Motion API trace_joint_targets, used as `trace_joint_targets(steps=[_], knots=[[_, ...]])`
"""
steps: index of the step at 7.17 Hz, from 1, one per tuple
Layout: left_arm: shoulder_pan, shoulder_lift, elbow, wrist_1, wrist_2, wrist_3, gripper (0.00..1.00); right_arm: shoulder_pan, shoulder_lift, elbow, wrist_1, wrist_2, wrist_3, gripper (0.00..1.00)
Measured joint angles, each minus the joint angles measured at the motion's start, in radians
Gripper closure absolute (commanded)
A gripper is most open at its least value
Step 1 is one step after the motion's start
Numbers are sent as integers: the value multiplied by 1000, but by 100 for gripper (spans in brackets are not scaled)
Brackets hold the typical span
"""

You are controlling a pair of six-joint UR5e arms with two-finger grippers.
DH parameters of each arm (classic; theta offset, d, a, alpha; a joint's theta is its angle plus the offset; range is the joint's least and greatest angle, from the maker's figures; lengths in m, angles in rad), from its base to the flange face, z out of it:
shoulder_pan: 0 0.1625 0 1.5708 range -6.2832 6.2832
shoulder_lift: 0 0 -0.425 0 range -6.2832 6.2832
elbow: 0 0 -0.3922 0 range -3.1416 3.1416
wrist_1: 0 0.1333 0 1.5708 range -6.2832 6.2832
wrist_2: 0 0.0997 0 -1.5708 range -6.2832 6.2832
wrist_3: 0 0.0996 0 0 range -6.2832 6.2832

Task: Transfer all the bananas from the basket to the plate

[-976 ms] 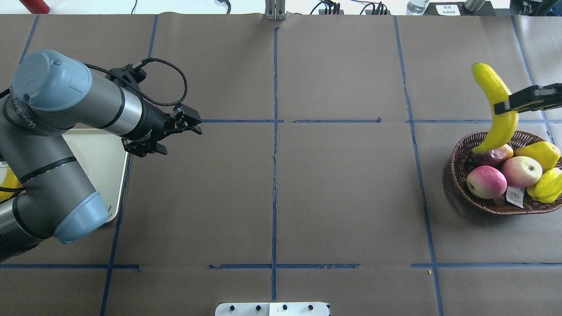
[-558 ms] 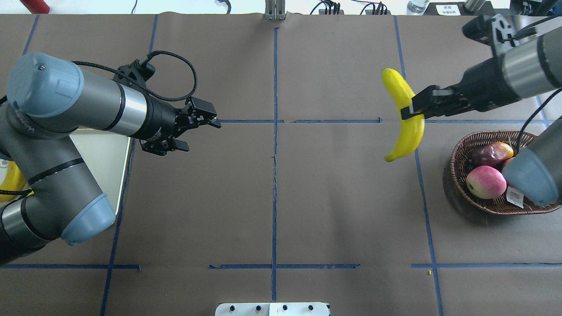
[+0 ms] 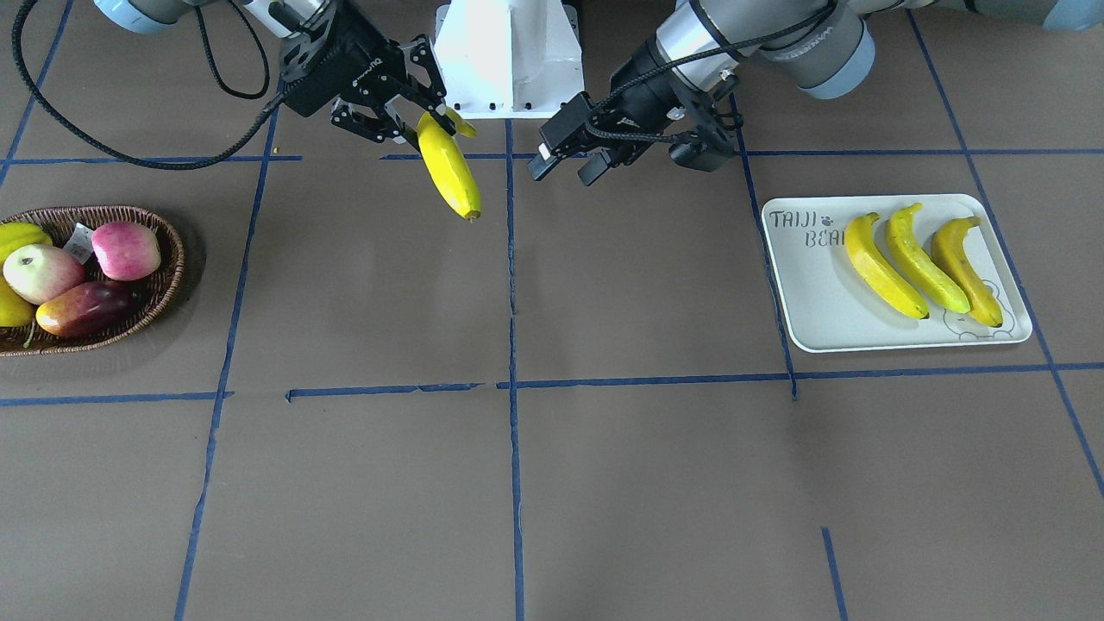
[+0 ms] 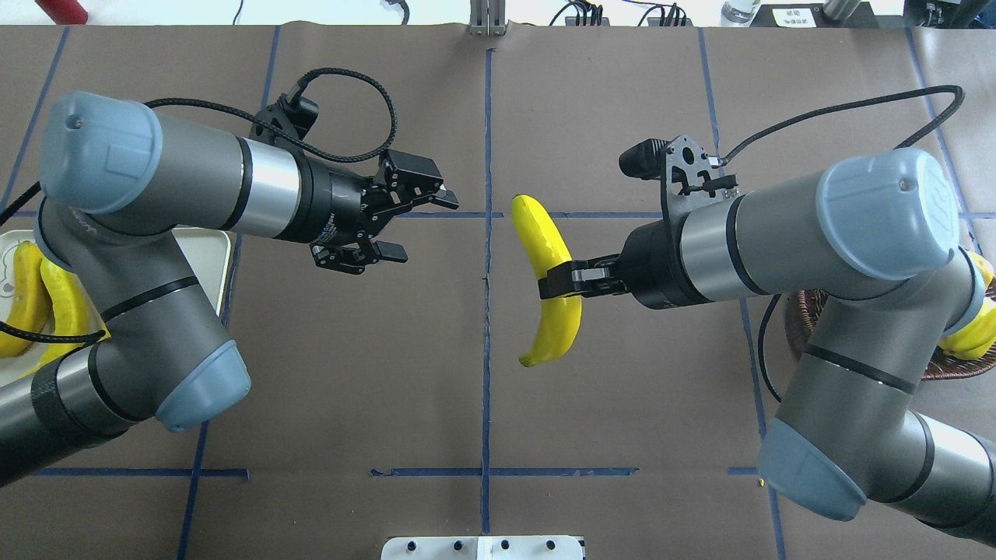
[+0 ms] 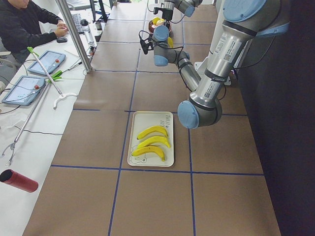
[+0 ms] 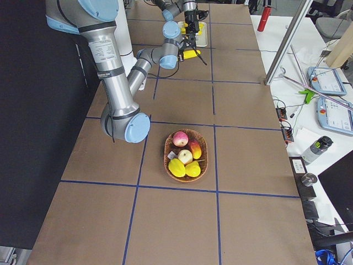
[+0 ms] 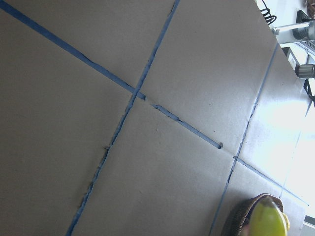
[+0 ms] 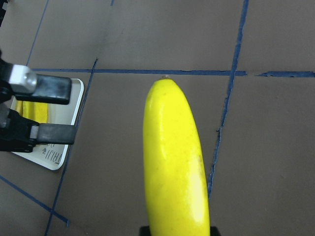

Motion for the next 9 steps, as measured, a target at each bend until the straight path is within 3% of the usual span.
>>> trace_joint_targets(steps=[5, 6, 8, 9], knots=[[58, -79, 37, -2, 51, -7, 1, -99, 16, 22, -4, -113, 1, 98], [69, -87, 45, -2, 53, -7, 7, -104, 20, 22, -4, -118, 1, 98], [99, -94, 48, -2, 57, -6, 100, -106, 22, 21, -5, -120, 1, 98], [108, -93, 48, -2, 57, -6, 100, -107, 22, 23, -5, -120, 1, 95]])
